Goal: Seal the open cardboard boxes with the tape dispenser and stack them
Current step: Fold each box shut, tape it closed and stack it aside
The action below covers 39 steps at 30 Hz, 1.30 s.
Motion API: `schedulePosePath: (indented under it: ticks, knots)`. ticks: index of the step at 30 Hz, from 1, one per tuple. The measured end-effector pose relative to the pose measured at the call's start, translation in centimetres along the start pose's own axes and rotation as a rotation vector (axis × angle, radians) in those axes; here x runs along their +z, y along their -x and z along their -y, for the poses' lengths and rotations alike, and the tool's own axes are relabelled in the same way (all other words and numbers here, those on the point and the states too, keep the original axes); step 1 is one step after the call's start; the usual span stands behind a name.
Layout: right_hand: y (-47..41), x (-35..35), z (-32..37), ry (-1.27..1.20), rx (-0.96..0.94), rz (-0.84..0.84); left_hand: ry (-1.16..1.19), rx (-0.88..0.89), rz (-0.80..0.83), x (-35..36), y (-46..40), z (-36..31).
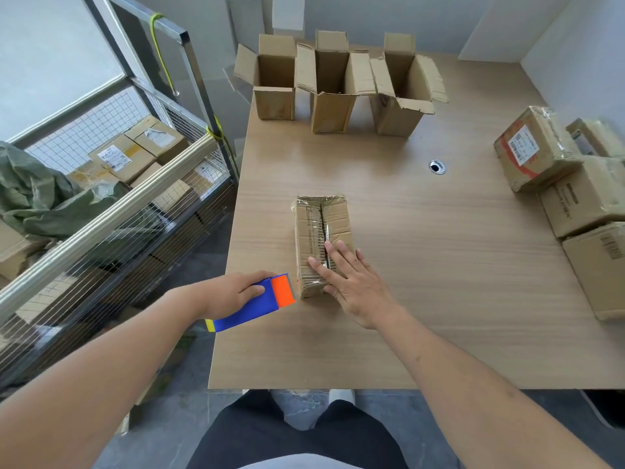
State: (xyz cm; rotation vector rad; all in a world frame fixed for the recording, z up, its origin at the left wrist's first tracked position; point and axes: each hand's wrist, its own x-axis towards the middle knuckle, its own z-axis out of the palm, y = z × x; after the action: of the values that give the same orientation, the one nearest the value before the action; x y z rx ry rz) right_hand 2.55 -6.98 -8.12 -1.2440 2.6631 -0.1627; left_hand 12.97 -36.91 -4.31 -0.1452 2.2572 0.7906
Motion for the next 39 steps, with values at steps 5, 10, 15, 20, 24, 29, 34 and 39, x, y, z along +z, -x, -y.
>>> schedulePosePath:
  ticks: [5,10,15,20,24,29,34,39]
  knots:
    - [0.2,-0.4,0.3,-0.061,0.018,0.028,0.195,0.007,-0.022,1.7,-0.8,0.3]
    - [-0.3,-1.2,0.7,-0.118,0.041,0.05,0.256,-0.017,0.017,1.6,-1.7,0.6]
    - [-0.1,-1.7,1.2,-0.137,0.051,0.069,0.201,-0.101,0.014,2.0,-2.3,1.4]
    - [-0.4,-1.8,3.0,-0.182,0.144,0.029,0.182,-0.156,0.004,3.4,-1.1,2.2]
    - [-1.2,-1.1,5.7,-0.135,0.262,-0.054,0.139,-0.13,-0.232,4.2,-1.6,-0.1]
    - [-1.6,-0.6,7.7,-0.087,0.346,-0.114,0.02,-0.229,-0.465,6.6,-2.3,-1.8]
    - [-2.0,0.6,8.8,-0.015,0.397,-0.205,0.031,-0.247,-0.506,9.2,-3.0,-2.0]
    - [-1.5,2.4,8.0,0.101,0.34,-0.274,0.021,-0.171,-0.547,9.9,-2.0,-1.7]
